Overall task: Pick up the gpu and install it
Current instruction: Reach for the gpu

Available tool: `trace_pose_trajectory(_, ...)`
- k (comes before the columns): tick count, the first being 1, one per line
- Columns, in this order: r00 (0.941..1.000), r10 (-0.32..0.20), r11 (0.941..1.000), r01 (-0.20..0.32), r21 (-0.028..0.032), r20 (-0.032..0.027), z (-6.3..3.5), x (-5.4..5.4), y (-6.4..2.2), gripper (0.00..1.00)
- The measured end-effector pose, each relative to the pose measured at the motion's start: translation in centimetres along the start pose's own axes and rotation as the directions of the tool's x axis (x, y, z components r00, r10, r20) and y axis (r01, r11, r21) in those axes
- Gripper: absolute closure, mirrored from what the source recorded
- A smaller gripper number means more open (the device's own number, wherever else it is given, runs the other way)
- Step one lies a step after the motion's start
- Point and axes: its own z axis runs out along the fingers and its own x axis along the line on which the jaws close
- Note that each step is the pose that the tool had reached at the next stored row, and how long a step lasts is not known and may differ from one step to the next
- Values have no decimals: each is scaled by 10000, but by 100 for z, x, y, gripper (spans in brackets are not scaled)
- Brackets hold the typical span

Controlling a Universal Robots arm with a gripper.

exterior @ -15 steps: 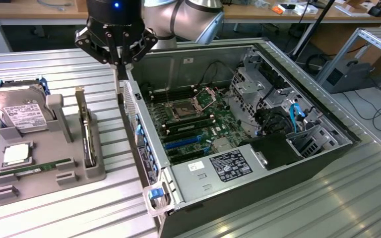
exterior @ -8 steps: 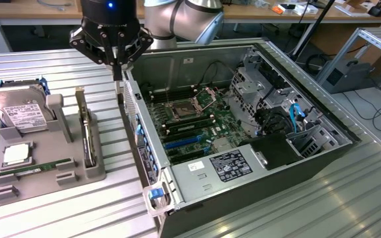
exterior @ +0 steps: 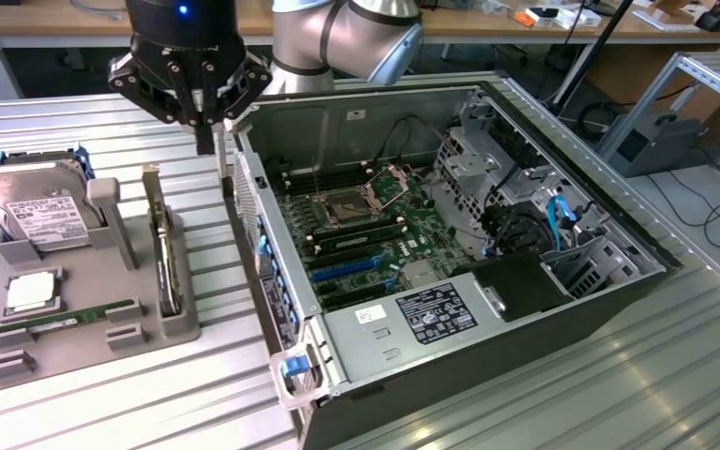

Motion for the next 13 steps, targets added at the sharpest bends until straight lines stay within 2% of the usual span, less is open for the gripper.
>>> trace_pose_trajectory(13,10000,1,10000,-1,-1,1,-5,231,-17,89)
